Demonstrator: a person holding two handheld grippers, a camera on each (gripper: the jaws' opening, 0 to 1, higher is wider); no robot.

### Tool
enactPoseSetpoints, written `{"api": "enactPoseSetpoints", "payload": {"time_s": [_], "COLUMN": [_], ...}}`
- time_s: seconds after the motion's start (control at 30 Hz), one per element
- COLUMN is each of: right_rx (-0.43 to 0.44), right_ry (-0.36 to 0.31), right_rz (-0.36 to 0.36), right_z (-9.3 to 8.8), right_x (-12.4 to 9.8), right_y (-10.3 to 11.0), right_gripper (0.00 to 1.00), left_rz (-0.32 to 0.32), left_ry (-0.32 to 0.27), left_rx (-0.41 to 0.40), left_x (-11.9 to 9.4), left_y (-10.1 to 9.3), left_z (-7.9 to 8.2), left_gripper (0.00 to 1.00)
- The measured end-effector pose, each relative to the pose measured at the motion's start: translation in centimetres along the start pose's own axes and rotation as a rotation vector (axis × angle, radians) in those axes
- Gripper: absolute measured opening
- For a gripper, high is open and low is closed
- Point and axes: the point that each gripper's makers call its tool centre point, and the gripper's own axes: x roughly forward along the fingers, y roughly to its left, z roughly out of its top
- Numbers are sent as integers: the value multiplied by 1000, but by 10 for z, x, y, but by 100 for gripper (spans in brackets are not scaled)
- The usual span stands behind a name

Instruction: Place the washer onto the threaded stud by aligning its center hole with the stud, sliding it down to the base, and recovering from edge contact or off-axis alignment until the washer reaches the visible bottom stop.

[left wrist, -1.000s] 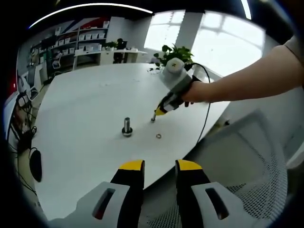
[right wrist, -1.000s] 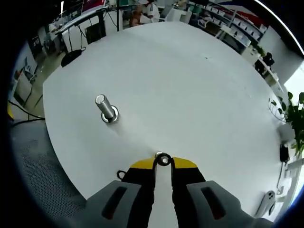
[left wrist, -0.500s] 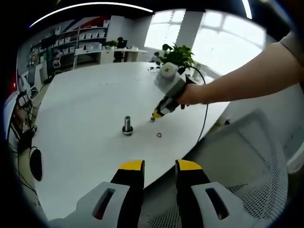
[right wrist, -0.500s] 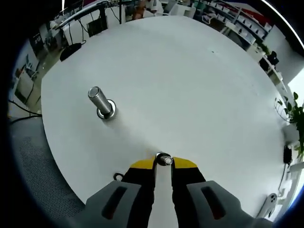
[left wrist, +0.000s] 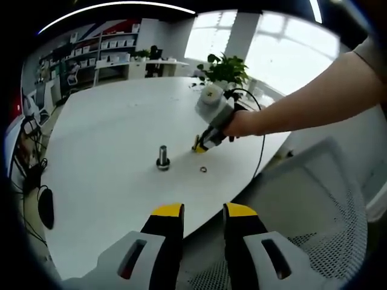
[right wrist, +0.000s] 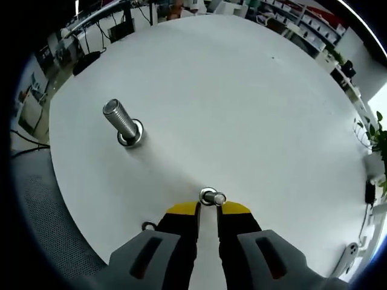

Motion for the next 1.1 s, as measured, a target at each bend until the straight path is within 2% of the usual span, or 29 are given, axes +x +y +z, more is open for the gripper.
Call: {"api": "enactPoseSetpoints", "payload": {"time_s": [0.5,0.57,0.63,0.67,0.73,0.97,1.1], "right_rx": [14,4,-58,-89,-151,-115,-176], "right_ry": [-10,-13,-42,-35,-4,-2,38], "right_rz": [-12,-3,45,65,60,133,152], "right_z": [-5,-5,-2,-4,-10,-16,-23], "right_x": [-20,-25,-27,-28,-29,-26,-24], "right_y": [-1,5,19,27,34,59,68], "right_gripper": [17,18,18,19,19,23,25], "left_rz": [3,1,0,-2,-5,-9,-8], "left_ry": [-16,-12,-12,-10,-7,-12,-15], "left_rx": [-9,-6,-5,-6,-5,-8,-8], "left_x": [-1,-1,-1,-1,-1,-1,-1], "left_y": [1,1,0,0,-1,-2,-2], "left_z": [2,2,2,1,1,1,2], "left_gripper": [24,24,24,24,25,26,25]}}
